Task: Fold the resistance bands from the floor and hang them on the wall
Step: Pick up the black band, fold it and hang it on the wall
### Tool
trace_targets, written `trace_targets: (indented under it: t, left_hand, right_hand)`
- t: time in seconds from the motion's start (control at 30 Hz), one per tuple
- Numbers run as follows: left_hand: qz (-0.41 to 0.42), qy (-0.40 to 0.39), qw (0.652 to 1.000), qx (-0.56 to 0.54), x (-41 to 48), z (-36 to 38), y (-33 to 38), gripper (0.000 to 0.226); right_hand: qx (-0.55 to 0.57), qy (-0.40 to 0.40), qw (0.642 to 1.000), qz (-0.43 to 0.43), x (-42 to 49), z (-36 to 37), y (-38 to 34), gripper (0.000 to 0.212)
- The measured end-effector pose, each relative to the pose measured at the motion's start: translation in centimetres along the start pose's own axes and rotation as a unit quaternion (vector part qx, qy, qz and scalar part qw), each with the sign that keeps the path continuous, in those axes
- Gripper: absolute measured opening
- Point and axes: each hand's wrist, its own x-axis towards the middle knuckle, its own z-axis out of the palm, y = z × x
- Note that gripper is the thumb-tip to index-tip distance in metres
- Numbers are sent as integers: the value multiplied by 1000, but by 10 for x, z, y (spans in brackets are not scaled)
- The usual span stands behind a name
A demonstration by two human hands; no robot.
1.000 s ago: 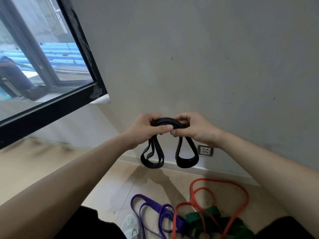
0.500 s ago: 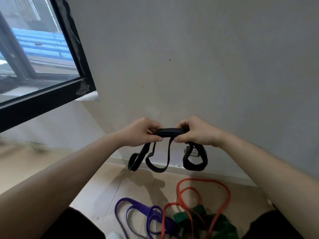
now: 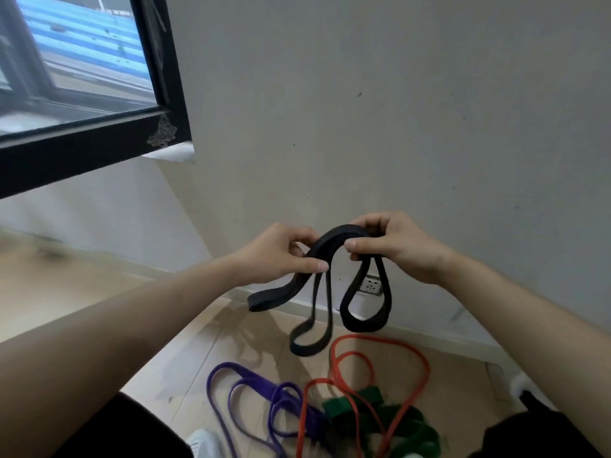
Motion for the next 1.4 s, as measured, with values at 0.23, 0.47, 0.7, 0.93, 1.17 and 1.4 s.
trace_targets:
  t: [0.23,0.47,0.7,0.93,1.17,1.4]
  left_hand:
    - [4,31,998,-54,-4,12,-2,27]
    - [25,112,979,-166,2,8,14,36]
    - [61,260,933,-243,18,-10,58,26]
    - [142,334,904,-225,49,-40,136,16]
    - [217,364,884,-197,76,-76,223,15]
    - [284,424,839,-189,103,-103,307,13]
  right_hand:
    - [63,53,995,-60,6,11,-8,22]
    - [144,163,973,-75,13,-5,-18,23]
    - [103,176,971,-122,7,-28,-45,28]
    - [59,269,932,-236,6,-51,-116,27]
    - [-32,338,878,-337,10,-88,-210,22]
    - [-82,389,826,-400,24,-117,-294,21]
